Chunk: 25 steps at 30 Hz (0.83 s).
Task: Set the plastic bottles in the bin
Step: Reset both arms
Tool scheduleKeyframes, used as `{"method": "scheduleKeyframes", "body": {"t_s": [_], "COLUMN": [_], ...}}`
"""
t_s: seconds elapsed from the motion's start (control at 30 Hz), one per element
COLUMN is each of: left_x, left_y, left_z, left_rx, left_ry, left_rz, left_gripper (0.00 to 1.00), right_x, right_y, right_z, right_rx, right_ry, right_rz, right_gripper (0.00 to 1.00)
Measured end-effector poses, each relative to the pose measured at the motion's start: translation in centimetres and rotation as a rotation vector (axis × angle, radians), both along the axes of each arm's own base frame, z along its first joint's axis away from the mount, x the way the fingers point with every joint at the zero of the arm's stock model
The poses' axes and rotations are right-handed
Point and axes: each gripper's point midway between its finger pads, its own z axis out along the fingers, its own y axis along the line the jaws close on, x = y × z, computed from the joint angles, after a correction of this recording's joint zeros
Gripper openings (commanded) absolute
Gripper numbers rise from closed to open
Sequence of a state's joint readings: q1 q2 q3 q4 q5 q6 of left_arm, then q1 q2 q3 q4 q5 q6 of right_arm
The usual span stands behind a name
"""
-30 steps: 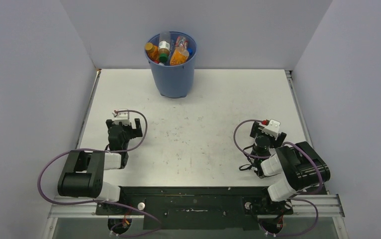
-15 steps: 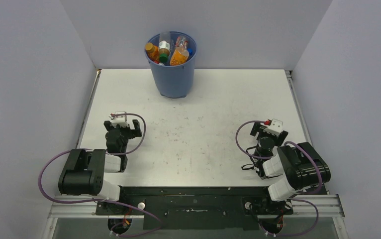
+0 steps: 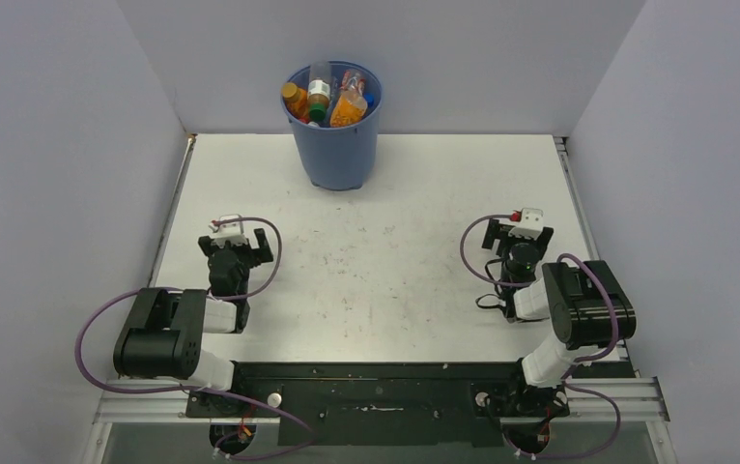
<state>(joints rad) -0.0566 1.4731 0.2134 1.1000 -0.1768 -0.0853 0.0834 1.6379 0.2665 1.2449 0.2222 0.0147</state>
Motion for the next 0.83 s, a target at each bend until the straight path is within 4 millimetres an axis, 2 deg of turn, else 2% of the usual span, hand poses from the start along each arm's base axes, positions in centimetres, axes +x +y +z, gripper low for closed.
{"method": "scheduleKeyframes", "body": {"t_s": [0.07, 0.2, 0.33, 0.83], "left_x": [0.0, -0.1, -0.1, -0.1], "left_y": [0.4, 0.8, 0.9, 0.9], "left_z": [0.0, 0.0, -0.2, -0.3], "left_rx": [-0.004, -0.003, 0.0, 0.001], "left_ry": [0.001, 0.002, 0.008, 0.016], "left_rz": [0.025, 0.05, 0.055, 0.057], "left_gripper": [0.96, 0.96, 0.96, 0.96], "right_x": [0.4, 0.0, -0.1, -0.1], "right_y": [-0.4, 0.3, 0.7, 0.9], "right_z": [0.1, -1.4, -1.9, -2.0], "right_rx": [0.006, 0.012, 0.015, 0.017], "right_ry": [0.0, 0.063, 0.082, 0.085], "right_rz": [0.006, 0.049, 0.069, 0.081], "right_gripper": [0.9, 0.9, 0.9, 0.9]}}
